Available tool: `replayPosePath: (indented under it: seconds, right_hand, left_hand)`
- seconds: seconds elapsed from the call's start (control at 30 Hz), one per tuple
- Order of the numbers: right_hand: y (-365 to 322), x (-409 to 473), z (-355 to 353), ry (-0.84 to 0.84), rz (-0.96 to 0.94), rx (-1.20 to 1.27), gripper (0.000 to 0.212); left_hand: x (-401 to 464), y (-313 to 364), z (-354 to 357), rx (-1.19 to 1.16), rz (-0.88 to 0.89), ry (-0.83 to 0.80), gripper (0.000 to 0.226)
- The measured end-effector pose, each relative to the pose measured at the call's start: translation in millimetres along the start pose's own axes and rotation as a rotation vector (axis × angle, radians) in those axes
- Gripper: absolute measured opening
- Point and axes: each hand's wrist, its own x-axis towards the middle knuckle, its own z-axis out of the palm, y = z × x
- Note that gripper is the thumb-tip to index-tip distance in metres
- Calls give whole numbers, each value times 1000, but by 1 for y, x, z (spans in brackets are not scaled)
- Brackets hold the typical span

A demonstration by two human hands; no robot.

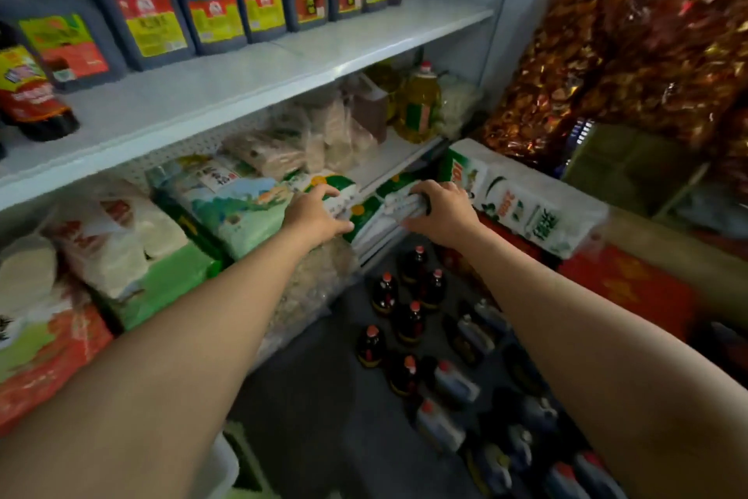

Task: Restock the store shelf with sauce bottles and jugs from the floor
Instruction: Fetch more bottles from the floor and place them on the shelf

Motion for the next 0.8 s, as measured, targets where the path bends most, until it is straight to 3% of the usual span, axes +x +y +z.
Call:
replayPosePath:
  seconds: [0.3,0.57,0.8]
  right_hand:
    - [93,19,81,-69,302,100,69]
    - [169,23,231,-223,566,243,70]
    - [232,12,351,-322,691,210,71]
  left_hand:
    - [74,-40,116,-20,5,-282,62]
    - [97,-128,245,-38,-94,-546,59]
    - [94,-204,336,-14,-186,-627,58]
